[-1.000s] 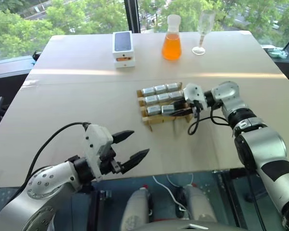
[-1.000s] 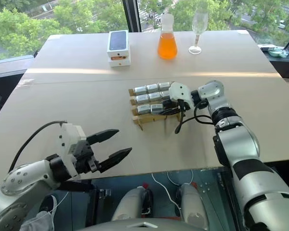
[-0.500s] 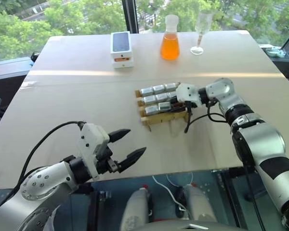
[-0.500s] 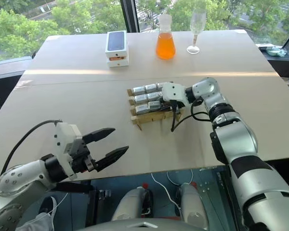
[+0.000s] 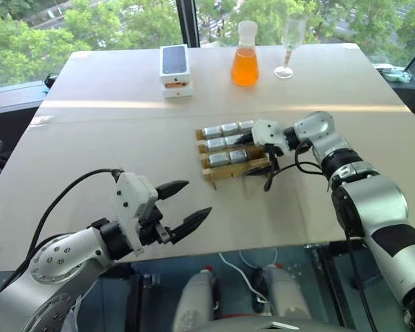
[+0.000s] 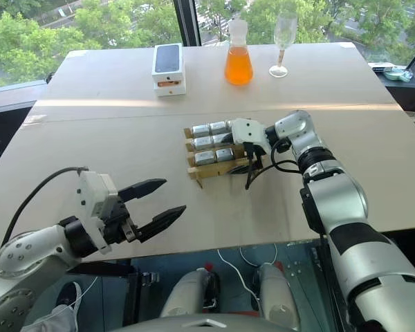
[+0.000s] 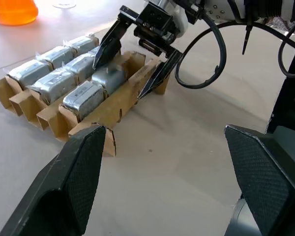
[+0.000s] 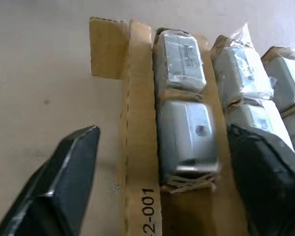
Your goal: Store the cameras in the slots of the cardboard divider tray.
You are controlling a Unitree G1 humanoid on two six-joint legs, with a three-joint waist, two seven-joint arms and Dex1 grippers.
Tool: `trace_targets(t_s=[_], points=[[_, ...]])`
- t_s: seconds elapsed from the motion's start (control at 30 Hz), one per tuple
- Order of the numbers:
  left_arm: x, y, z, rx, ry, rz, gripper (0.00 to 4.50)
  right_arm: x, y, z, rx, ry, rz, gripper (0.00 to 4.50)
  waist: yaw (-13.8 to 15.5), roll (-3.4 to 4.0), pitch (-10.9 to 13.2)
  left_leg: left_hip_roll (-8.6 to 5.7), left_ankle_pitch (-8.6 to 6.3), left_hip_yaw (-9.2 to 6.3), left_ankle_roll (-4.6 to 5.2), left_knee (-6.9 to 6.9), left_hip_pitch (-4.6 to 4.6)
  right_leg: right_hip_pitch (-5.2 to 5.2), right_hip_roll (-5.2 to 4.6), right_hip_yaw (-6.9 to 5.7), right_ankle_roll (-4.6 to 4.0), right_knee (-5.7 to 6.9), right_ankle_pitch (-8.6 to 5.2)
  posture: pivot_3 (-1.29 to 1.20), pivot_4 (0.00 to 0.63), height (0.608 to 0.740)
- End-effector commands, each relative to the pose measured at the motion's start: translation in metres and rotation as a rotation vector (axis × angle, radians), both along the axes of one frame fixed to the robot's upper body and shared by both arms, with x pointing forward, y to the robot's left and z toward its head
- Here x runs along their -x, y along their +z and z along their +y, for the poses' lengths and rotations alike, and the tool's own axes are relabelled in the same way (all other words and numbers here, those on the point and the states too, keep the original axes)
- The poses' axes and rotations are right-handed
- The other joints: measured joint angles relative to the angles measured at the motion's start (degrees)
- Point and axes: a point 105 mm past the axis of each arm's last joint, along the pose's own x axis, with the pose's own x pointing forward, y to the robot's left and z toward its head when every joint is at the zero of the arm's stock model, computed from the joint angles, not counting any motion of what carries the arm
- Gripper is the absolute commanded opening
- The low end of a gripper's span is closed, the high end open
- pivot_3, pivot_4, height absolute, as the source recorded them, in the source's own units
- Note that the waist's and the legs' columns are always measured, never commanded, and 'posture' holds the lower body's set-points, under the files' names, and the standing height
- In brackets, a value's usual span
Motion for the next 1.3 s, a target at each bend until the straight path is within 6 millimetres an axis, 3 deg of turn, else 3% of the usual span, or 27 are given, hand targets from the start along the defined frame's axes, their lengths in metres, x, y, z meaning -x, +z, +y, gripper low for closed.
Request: trace_targets(t_s=[0.03, 0.23, 0.33, 0.43, 0.5, 0.6, 0.73, 0.9, 1.07, 1.3], points=[[0.002, 0.003, -0.005, 0.003, -0.035, -0.021, 3.98, -0.008, 0.037, 0.005, -0.15, -0.03, -0.049, 4.48, 0.02, 0.01, 0.01, 0.0, 0.0, 0.0, 0.0, 0.0, -0.01, -0.02, 0.0, 0.0, 0.0, 0.0, 0.0, 0.0, 0.15, 0.74], [-0.002, 0.005, -0.007, 0.007, -0.054, -0.03, 3.98, -0.011, 0.073, -0.002, -0.345, -0.046, -0.042, 4.48, 0.06, 0.03, 0.02, 0.0, 0.0, 0.0, 0.0, 0.0, -0.02, -0.02, 0.0, -0.01, 0.0, 0.0, 0.0, 0.0, 0.15, 0.74], [-0.005, 0.009, -0.008, 0.023, -0.061, -0.05, 3.98, -0.028, 0.084, -0.017, -0.447, -0.216, -0.068, 4.48, 0.2, 0.03, 0.02, 0.0, 0.0, -0.02, 0.0, -0.01, -0.04, -0.02, -0.02, -0.03, 0.0, -0.01, 0.0, 0.0, 0.15, 0.74], [-0.013, 0.019, -0.011, 0.061, -0.058, -0.096, 3.98, -0.049, 0.086, -0.05, -0.566, -0.464, -0.096, 4.48, 0.36, 0.03, 0.02, -0.03, 0.0, -0.06, 0.0, 0.0, -0.11, -0.04, -0.07, -0.09, 0.0, -0.04, 0.0, 0.0, 0.15, 0.74], [-0.019, 0.022, -0.011, 0.065, -0.053, -0.116, 3.98, -0.064, 0.073, -0.083, -0.565, -0.695, -0.156, 4.48, 0.65, -0.01, -0.01, -0.03, 0.0, -0.06, 0.0, -0.01, -0.12, -0.03, -0.07, -0.09, 0.0, -0.07, 0.01, 0.0, 0.15, 0.74], [-0.024, 0.021, -0.012, 0.058, -0.06, -0.118, 3.98, -0.072, 0.059, -0.117, -0.597, -0.92, -0.19, 4.48, 0.61, -0.01, 0.0, -0.06, 0.0, -0.15, 0.0, 0.0, -0.24, -0.05, -0.09, -0.17, 0.0, -0.11, 0.01, 0.0, 0.15, 0.74], [-0.028, 0.02, -0.015, 0.056, -0.087, -0.113, 3.98, -0.072, 0.035, -0.142, -0.668, -1.141, -0.137, 4.48, -0.09, 0.06, 0.03, -0.03, 0.01, -0.02, 0.0, 0.0, -0.41, -0.26, -0.02, -0.13, 0.03, -0.04, 0.03, 0.0, 0.15, 0.74], [-0.034, 0.022, -0.019, 0.045, -0.123, -0.117, 3.98, -0.064, -0.001, -0.145, -0.674, -1.28, -0.044, 4.48, 0.13, 0.1, 0.05, 0.03, 0.05, -0.04, -0.06, 0.0, -0.34, -0.3, 0.11, -0.16, 0.07, 0.09, 0.01, 0.0, 0.15, 0.74], [-0.038, 0.026, -0.018, 0.032, -0.132, -0.129, 3.98, -0.063, -0.022, -0.142, -0.663, -1.358, 0.061, 4.48, 0.28, 0.1, 0.05, 0.01, 0.05, -0.02, -0.06, 0.01, -0.37, -0.3, 0.14, -0.1, 0.08, 0.06, 0.01, 0.0, 0.15, 0.74], [-0.039, 0.024, -0.017, 0.027, -0.131, -0.125, 3.98, -0.059, -0.034, -0.143, -0.653, -1.419, 0.092, 4.48, 0.31, 0.1, 0.05, 0.01, 0.05, -0.06, -0.07, 0.01, -0.4, -0.3, 0.18, -0.11, 0.08, 0.03, 0.01, 0.0, 0.15, 0.74]])
